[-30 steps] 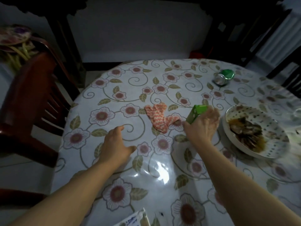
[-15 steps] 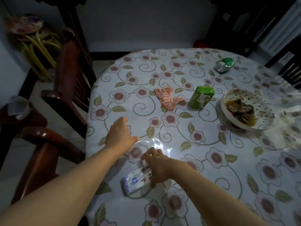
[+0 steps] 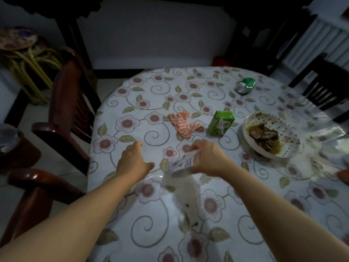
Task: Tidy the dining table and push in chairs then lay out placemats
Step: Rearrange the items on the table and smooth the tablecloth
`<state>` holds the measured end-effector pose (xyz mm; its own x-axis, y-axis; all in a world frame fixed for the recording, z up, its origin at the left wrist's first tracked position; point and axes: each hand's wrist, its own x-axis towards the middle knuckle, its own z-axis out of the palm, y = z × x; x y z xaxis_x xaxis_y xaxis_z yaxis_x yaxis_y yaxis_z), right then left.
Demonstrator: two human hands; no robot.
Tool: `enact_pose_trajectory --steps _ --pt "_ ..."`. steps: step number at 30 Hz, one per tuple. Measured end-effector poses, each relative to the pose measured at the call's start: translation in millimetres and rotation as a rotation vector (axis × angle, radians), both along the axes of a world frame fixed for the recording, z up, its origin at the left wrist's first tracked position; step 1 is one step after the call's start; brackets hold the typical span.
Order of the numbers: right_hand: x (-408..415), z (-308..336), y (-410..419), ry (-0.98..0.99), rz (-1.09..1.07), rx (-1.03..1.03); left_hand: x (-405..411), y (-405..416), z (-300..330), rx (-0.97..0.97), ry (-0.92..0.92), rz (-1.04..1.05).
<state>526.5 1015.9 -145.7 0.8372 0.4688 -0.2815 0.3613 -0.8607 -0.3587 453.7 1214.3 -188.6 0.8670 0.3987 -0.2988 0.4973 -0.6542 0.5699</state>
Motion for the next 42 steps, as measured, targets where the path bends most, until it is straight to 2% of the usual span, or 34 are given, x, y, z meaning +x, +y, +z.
enact_pose_trajectory --steps 3,7,14,17,19,21,24,28,31,35,40,42 --pt "40.7 7.0 -21.3 -0.213 -0.261 -0.076 23.0 -15.3 3.1 -0.013 -0.031 -0.02" --pt "84.9 -2.9 -43.9 -0.299 -0.476 -0.136 53.4 -33.4 -3.8 -0.009 -0.08 -0.047" --pt "110.5 -45.7 -51.9 -0.243 -0.542 -0.06 69.5 -36.0 -24.3 -0.012 -0.065 -0.077" --pt "100.8 -38.4 -44.8 -0.313 -0.567 -0.103 67.2 -27.6 -26.7 -0.021 -0.065 -0.067" --pt "87.6 -31.3 -32.0 -0.418 -0.526 -0.129 63.7 -21.6 -24.3 -0.029 -0.07 -0.071" --pt "73.1 -30.2 -12.7 -0.472 -0.413 -0.066 60.4 -13.6 -21.5 -0.038 -0.077 -0.074" --pt "66.7 -44.7 23.9 -0.313 -0.235 0.003 63.6 6.0 -27.3 -0.028 -0.087 -0.073" --pt "85.9 -62.5 37.4 -0.148 -0.158 0.001 67.4 15.5 -32.9 0.035 -0.08 -0.12" --pt "135.8 -103.8 55.6 -0.083 -0.155 0.069 89.1 39.1 -58.4 0.086 -0.064 -0.068" --pt "159.3 -157.7 76.8 -0.172 -0.04 0.1 116.4 64.0 -92.8 0.192 -0.059 -0.014" --pt "127.5 -169.2 97.3 -0.263 0.36 0.272 143.6 79.0 -114.4 0.343 -0.114 0.028" --pt "160.8 -170.6 90.6 -0.328 0.236 0.304 155.4 85.8 -119.4 0.376 -0.104 0.047"
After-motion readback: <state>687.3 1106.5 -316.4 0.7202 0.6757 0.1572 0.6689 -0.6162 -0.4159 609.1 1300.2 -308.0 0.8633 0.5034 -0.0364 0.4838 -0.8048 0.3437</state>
